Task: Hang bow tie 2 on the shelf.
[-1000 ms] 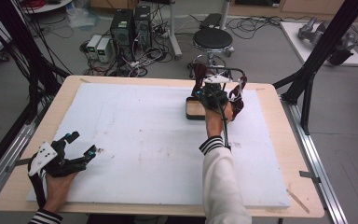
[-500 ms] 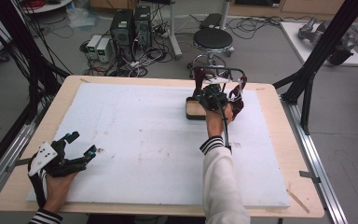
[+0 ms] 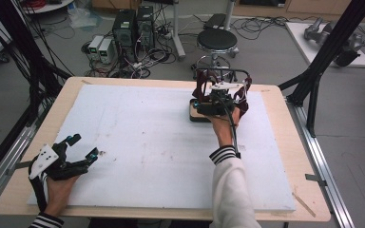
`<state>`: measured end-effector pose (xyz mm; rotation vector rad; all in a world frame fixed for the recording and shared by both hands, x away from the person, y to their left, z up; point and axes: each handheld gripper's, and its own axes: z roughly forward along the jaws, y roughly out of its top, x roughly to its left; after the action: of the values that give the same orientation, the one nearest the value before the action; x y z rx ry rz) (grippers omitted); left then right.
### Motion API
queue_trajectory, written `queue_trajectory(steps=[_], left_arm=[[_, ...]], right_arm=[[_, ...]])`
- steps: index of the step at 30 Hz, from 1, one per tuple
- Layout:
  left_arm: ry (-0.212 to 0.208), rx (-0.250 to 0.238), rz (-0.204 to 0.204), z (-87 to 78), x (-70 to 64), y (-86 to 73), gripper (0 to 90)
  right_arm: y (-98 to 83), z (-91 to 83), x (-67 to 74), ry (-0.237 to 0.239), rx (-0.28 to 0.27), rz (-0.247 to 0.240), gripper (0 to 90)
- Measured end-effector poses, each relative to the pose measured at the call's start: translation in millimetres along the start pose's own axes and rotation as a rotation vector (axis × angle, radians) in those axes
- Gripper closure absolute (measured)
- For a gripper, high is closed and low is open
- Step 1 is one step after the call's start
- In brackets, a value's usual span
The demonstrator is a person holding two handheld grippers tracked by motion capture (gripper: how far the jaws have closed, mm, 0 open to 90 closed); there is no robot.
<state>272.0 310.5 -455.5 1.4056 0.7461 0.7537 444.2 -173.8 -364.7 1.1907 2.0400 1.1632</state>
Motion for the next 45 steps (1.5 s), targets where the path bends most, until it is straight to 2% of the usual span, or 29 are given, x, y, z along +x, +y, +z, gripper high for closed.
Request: queue_trajectory(steps=[1, 5, 6, 7, 9, 10, 14, 16, 19, 21, 24, 25, 26, 27, 28, 32, 34, 37, 45], left_arm=[[0.0, 0.0, 0.0, 0.0, 0.0, 0.0, 13.2], [0.0, 0.004, 0.002, 0.2, 0.3, 0.1, 13.2], [0.0, 0.005, 0.002, 0.3, 0.3, 0.1, 13.2], [0.0, 0.005, 0.002, 0.3, 0.3, 0.1, 13.2], [0.0, 0.004, 0.002, 0.4, 0.0, 0.1, 13.2], [0.0, 0.004, 0.002, 0.4, 0.0, 0.1, 13.2], [0.001, 0.003, 0.003, 0.3, -0.1, 0.1, 13.2], [0.002, 0.002, 0.002, 0.2, -0.2, 0.0, 13.2], [0.001, 0.002, 0.002, 0.0, -0.2, 0.0, 13.2], [0.002, 0.001, 0.002, 0.2, -0.3, 0.0, 13.2], [0.001, 0.001, 0.003, 0.0, -0.3, 0.0, 13.2], [0.001, -0.001, 0.003, 0.1, -0.4, 0.0, 13.2], [0.002, 0.001, 0.003, 0.1, -0.3, 0.0, 13.2], [0.002, -0.001, 0.003, 0.0, -0.4, 0.0, 13.2], [0.001, -0.001, 0.003, 0.0, -0.4, -0.1, 13.2], [0.002, -0.003, 0.002, 0.0, -0.5, -0.1, 13.2], [0.002, -0.003, 0.004, -0.1, -0.4, -0.1, 13.1], [0.002, -0.003, 0.004, -0.3, -0.3, -0.1, 13.1], [0.001, -0.004, 0.005, -0.4, -0.5, -0.2, 13.1]], right_arm=[[-2.8, -5.5, 1.5, 0.0, -0.007, -0.014, 10.3], [-13.8, -32.2, 6.2, 0.043, -0.07, -0.033, 10.0], [-17.3, -39.3, 8.2, 0.046, -0.084, -0.039, 9.1], [-22.4, -49.9, 10.5, 0.049, -0.096, -0.055, 1.5], [-27.7, -60.5, 12.5, 0.044, -0.109, -0.059, 1.3], [-33.2, -70.1, 13.0, 0.047, -0.139, -0.066, 1.3], [-52.6, -96.5, 12.3, 0.044, -0.198, -0.053, 1.3], [-67.2, -110.0, 10.3, 0.041, -0.247, -0.052, 1.2], [-87.9, -124.4, 7.1, 0.034, -0.282, -0.031, 1.2], [-107.9, -133.5, 3.8, 0.027, -0.318, -0.016, 1.2], [-134.5, -141.0, -1.3, 0.001, -0.364, 0.004, 1.2], [-139.2, -142.4, -2.4, -0.009, -0.347, 0.017, 1.2], [-147.2, -142.9, -3.9, -0.023, -0.361, 0.02, 1.2], [-151.7, -143.6, -5.7, -0.012, -0.367, 0.0, 1.2], [-155.7, -145.7, -6.4, -0.031, -0.353, -0.01, 1.2], [-169.8, -150.6, -10.2, -0.046, -0.388, 0.017, 1.2], [-176.5, -151.3, -11.2, -0.065, -0.402, 0.028, 1.3], [-184.9, -151.3, -10.8, -0.097, -0.435, 0.02, 1.3], [-191.5, -150.3, -8.8, -0.137, -0.483, 0.017, 1.3]])
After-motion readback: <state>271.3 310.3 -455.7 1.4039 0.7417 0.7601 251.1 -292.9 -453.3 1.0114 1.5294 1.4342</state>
